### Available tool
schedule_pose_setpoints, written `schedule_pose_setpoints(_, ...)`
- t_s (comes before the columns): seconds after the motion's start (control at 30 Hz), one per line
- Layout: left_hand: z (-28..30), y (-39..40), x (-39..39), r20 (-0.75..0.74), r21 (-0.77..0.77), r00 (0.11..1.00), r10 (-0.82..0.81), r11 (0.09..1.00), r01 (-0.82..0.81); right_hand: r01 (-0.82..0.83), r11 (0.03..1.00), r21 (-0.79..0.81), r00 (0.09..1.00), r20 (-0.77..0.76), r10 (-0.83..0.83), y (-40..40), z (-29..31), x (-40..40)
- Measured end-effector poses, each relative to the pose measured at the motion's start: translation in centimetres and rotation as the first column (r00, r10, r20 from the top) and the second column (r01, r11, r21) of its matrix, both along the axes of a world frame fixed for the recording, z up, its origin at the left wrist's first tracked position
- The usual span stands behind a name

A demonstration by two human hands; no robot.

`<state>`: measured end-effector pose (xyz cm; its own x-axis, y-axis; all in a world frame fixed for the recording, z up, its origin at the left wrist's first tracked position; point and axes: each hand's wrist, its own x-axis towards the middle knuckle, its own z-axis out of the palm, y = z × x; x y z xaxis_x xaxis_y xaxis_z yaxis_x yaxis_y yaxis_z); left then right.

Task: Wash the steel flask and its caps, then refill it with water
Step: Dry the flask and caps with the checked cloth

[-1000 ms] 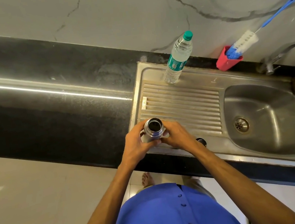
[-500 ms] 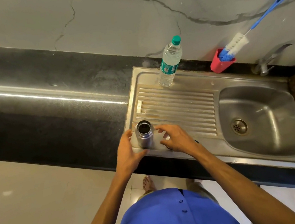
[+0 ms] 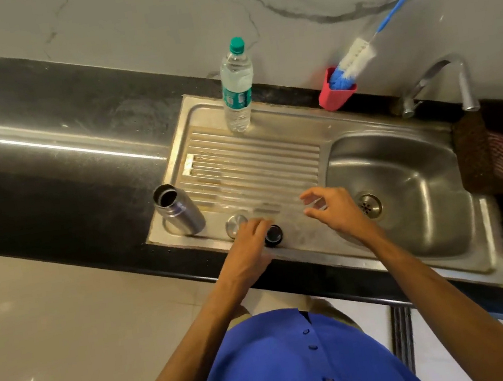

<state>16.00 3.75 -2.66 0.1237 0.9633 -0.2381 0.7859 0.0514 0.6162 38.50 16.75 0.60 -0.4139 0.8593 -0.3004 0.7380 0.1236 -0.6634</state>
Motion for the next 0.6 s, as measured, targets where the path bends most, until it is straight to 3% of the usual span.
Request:
schedule_pose_setpoints(0.17, -1.3, 3.6, 6.2, -0.345, -0.113, 0.939, -0.012, 0.993, -0.028, 0.018, 1.000, -0.004, 0.999, -0.043, -0.018, 2.2, 0.3, 7.8)
schedule_pose_setpoints(0.23, -1.5, 4.4, 7.7, -0.409, -0.153, 0.912, 0.013, 0.985, -0.083, 0.055, 0.998, 0.011, 0.996, -0.070, -0.054, 3.4, 0.3, 11.1)
schedule_pose_setpoints(0.43, 0.5, 8.6, 12.3, -0.236, -0.154, 0.932, 0.275, 0.937, -0.315, 0.227, 0.974, 0.011, 0.961, -0.162, -0.222, 5.9, 2.7, 20.3)
schedule_pose_setpoints(0.6, 5.6, 14.0, 20.2, -0.083, 0.027, 0.918, 0.388, 0.922, -0.387, 0.334, 0.941, 0.052, 0.923, -0.220, -0.316, 8.6, 4.8, 27.8)
